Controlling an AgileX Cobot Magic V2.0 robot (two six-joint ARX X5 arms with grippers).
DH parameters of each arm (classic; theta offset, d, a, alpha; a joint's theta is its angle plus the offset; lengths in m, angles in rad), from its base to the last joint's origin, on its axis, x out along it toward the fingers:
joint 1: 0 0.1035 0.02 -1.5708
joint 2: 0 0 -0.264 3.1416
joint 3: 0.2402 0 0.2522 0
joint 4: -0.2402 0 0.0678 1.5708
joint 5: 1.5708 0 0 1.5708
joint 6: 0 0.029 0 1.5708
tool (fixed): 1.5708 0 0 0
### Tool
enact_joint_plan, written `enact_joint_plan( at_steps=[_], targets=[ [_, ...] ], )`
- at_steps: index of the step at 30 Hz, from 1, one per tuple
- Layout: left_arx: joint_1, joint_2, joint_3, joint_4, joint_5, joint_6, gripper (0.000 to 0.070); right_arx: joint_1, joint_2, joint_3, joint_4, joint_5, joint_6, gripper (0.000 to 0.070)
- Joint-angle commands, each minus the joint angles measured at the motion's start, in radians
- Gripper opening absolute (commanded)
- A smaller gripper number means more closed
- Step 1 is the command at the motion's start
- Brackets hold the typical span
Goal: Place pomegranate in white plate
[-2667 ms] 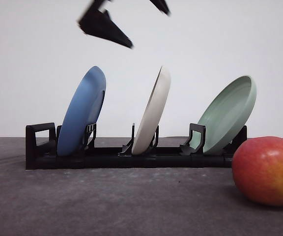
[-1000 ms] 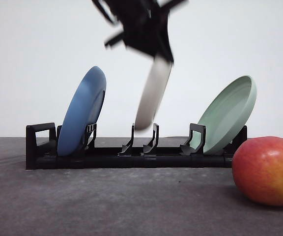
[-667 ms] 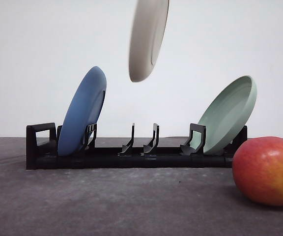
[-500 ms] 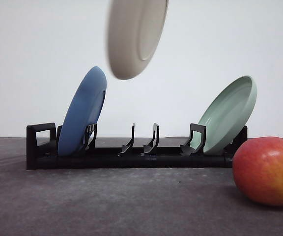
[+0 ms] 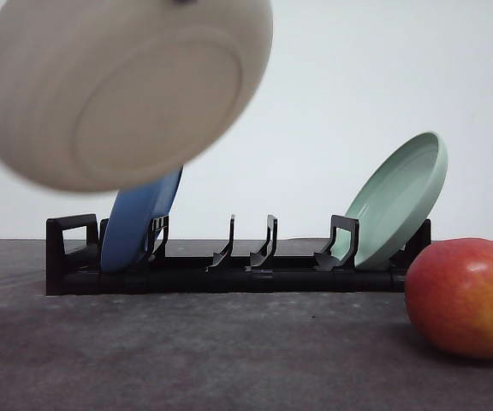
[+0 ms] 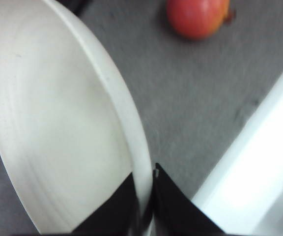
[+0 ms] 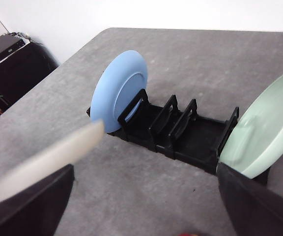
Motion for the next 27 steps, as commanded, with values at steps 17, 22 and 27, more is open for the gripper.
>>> enact_joint_plan(
  at_steps=[17, 22, 27],
  targets=[
    [-0.114, 0.181, -0.262, 0.322, -0.053, -0.027, 0.0001, 0.001, 0.005, 0.019, -0.059, -0.011, 0.026, 0.0591],
    [-0.138, 0.279, -0.262, 0.313, -0.052, -0.054, 0.0, 0.001, 0.004, 0.019, -0.067, -0.011, 0.026, 0.0591],
    [-0.146, 0.356, -0.262, 0.332, -0.052, -0.053, 0.0001, 0.001, 0.004, 0.019, -0.067, -0.011, 0.026, 0.0591]
  ],
)
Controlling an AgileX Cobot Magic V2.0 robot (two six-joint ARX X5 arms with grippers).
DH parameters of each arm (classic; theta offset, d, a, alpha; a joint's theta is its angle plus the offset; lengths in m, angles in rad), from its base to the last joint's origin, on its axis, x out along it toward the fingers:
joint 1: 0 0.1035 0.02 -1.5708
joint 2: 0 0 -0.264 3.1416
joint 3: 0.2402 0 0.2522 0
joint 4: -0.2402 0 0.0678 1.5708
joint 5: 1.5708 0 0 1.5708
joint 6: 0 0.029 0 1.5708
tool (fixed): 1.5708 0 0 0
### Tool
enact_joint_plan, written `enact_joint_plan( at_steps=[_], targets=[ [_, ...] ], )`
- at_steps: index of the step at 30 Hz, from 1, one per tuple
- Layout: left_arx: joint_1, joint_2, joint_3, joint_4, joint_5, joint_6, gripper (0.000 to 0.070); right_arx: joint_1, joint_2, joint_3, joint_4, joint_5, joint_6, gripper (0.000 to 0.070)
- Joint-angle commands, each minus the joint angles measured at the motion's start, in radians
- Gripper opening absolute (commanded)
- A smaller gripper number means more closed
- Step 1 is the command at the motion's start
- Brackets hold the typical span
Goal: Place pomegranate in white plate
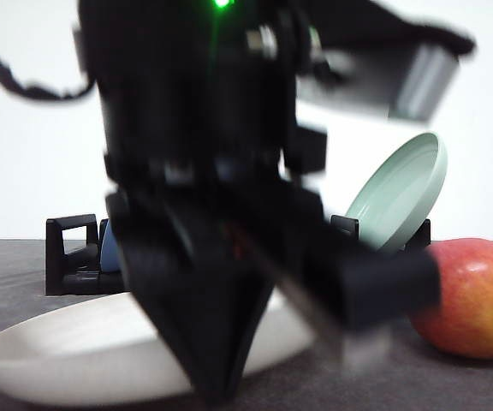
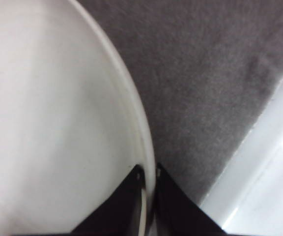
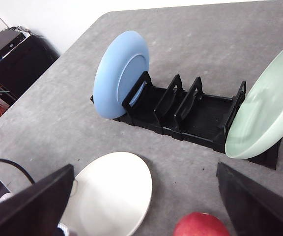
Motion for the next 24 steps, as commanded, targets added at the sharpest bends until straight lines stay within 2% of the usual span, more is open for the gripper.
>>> enact_joint_plan(
  at_steps=[1, 2, 4, 8, 9, 10, 12, 17, 24],
  targets=[
    [-0.013, 0.032, 0.011, 0.009, 0.012, -0.027, 0.0003, 0.001, 0.005, 0.019, 0.003, -0.003, 0.01, 0.0591],
    [-0.013, 0.038, 0.011, 0.013, 0.012, -0.027, 0.0018, 0.001, 0.005, 0.019, 0.001, -0.003, 0.01, 0.0591],
    [-0.013, 0.04, 0.011, 0.018, 0.012, -0.028, 0.0112, 0.001, 0.005, 0.019, -0.007, -0.003, 0.01, 0.0591],
    [-0.007, 0.033, 0.012, 0.025, -0.003, -0.047, 0.0491, 0.001, 0.005, 0.018, -0.031, -0.003, 0.01, 0.0591],
    [-0.005, 0.03, 0.013, 0.025, -0.01, -0.055, 0.0566, 0.001, 0.005, 0.018, -0.036, -0.003, 0.01, 0.0591],
    [-0.003, 0.026, 0.013, 0.026, -0.014, -0.064, 0.0607, 0.001, 0.005, 0.018, -0.042, -0.003, 0.01, 0.0591],
    [0.003, 0.01, 0.013, 0.024, -0.014, -0.081, 0.0642, 0.001, 0.005, 0.018, -0.056, -0.003, 0.01, 0.0591],
    [0.014, -0.09, 0.013, 0.003, -0.014, -0.125, 0.0641, 0.001, 0.005, 0.018, -0.098, -0.003, 0.007, 0.0591],
    [0.016, -0.348, 0.013, -0.015, -0.014, -0.139, 0.0637, 0.032, 0.02, 0.018, -0.179, -0.003, -0.014, 0.0591]
  ],
)
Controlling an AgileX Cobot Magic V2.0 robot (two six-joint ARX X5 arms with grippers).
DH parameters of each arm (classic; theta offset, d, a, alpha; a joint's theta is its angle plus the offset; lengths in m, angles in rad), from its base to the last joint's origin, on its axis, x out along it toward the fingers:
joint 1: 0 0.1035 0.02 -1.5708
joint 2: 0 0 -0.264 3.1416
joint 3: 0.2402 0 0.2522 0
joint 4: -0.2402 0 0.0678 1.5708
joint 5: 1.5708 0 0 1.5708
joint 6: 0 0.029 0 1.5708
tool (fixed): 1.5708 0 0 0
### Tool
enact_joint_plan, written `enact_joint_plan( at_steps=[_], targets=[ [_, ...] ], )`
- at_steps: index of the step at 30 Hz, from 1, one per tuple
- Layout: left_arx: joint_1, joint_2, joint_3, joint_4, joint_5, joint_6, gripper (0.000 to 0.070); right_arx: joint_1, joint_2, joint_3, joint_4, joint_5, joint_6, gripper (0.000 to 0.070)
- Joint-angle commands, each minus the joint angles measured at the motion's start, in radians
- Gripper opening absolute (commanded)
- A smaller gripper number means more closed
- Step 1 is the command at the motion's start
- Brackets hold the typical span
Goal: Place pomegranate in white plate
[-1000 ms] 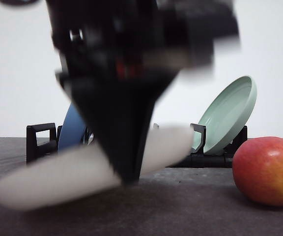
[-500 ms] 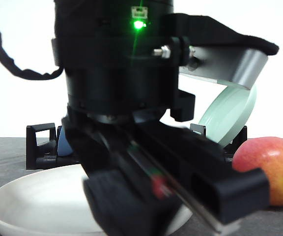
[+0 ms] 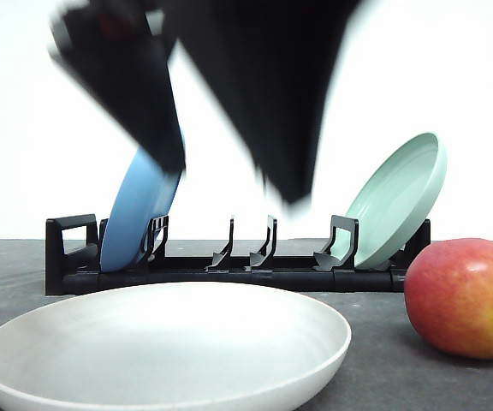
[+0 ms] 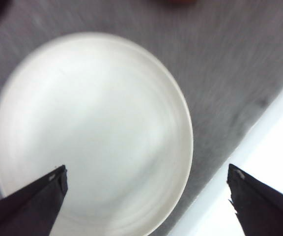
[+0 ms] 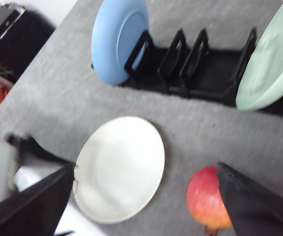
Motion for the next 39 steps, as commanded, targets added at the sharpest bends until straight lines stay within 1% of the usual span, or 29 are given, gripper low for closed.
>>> enact_joint_plan(
  at_steps=[1, 6, 13, 17, 21, 24, 28, 31, 35, 39],
  targets=[
    [-0.012, -0.061, 0.013, 0.001, -0.008, -0.014, 0.0637, 0.015, 0.017, 0.018, -0.013, -0.002, -0.021, 0.0591],
    [-0.012, -0.276, 0.013, 0.001, -0.008, -0.013, 0.0636, 0.089, 0.077, 0.018, -0.055, 0.018, -0.032, 0.0591],
    [-0.012, -0.53, 0.013, -0.014, -0.009, -0.009, 0.0635, 0.218, 0.228, 0.018, -0.081, 0.169, -0.033, 0.0593],
    [-0.012, -0.646, 0.013, -0.044, -0.008, -0.017, 0.0635, 0.273, 0.326, 0.018, -0.083, 0.273, -0.032, 0.0648],
    [-0.012, -0.737, 0.013, -0.094, -0.008, -0.037, 0.0634, 0.308, 0.415, 0.018, -0.073, 0.379, -0.029, 0.0698],
    [-0.012, -0.789, 0.013, -0.148, -0.008, -0.063, 0.0633, 0.315, 0.478, 0.018, -0.055, 0.433, -0.03, 0.07],
    [-0.012, -0.837, 0.012, -0.224, -0.016, -0.102, 0.0632, 0.316, 0.568, 0.018, -0.009, 0.444, -0.03, 0.07],
    [-0.012, -0.857, 0.012, -0.26, -0.061, -0.118, 0.0632, 0.316, 0.638, 0.018, 0.03, 0.442, -0.029, 0.07],
    [-0.012, -0.871, 0.012, -0.269, -0.137, -0.119, 0.0632, 0.326, 0.734, 0.018, 0.055, 0.442, -0.03, 0.07],
    [-0.012, -0.872, 0.012, -0.269, -0.17, -0.119, 0.0632, 0.335, 0.813, 0.018, 0.059, 0.442, -0.03, 0.07]
  ],
)
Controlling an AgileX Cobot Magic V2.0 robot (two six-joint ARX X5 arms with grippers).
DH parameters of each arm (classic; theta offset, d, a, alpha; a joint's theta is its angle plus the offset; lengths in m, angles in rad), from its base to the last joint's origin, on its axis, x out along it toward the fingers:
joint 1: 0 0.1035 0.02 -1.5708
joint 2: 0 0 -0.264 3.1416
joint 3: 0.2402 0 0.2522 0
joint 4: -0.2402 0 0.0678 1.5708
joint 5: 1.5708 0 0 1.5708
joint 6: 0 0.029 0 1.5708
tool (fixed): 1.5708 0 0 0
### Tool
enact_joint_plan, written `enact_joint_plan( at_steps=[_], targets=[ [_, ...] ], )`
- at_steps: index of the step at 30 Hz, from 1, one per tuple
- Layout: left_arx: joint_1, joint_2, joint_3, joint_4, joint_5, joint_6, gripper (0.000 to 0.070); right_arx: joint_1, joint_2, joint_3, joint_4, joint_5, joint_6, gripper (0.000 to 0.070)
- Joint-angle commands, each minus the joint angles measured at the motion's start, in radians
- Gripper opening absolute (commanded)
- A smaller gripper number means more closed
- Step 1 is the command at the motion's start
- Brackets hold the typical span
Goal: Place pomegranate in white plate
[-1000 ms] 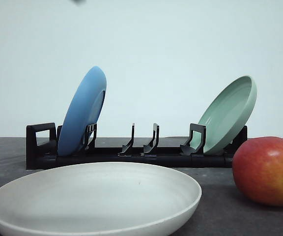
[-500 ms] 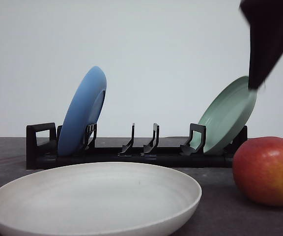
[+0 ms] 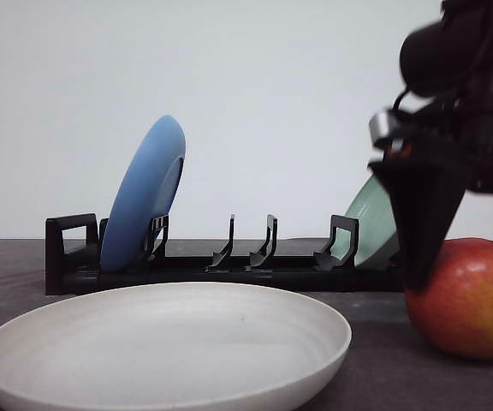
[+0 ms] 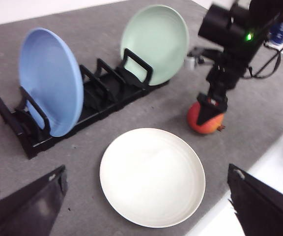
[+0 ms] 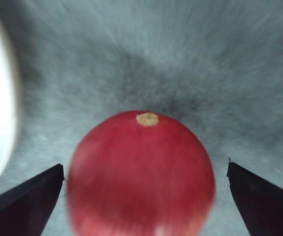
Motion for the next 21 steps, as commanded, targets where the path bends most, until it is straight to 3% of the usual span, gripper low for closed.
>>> enact_joint_plan(
  at_steps=[1, 2, 6, 7, 13, 17, 21],
  targets=[
    [-0.012, 0.002, 0.012, 0.01, -0.012, -0.009, 0.0632, 0.009, 0.035, 0.018, 0.005, -0.001, -0.008, 0.0698],
    [-0.012, 0.003, 0.012, 0.01, -0.014, -0.009, 0.0632, 0.012, 0.049, 0.018, 0.005, -0.001, -0.008, 0.0692],
    [-0.012, 0.003, 0.012, 0.009, -0.014, -0.022, 0.0632, 0.025, 0.061, 0.022, 0.001, -0.003, -0.008, 0.0403],
    [-0.012, 0.003, 0.012, 0.009, -0.014, -0.025, 0.0632, 0.031, 0.061, 0.028, -0.005, -0.005, -0.007, 0.0362],
    [-0.012, 0.003, 0.012, 0.009, -0.018, -0.035, 0.0632, 0.112, 0.063, 0.149, -0.115, -0.027, 0.004, 0.0358],
    [-0.012, 0.003, 0.012, 0.01, -0.082, -0.041, 0.0632, 0.229, 0.082, 0.252, -0.144, -0.051, 0.029, 0.0358],
    [-0.012, 0.003, 0.012, 0.009, -0.106, -0.042, 0.0632, 0.356, 0.122, 0.317, -0.092, -0.06, 0.058, 0.0358]
  ],
)
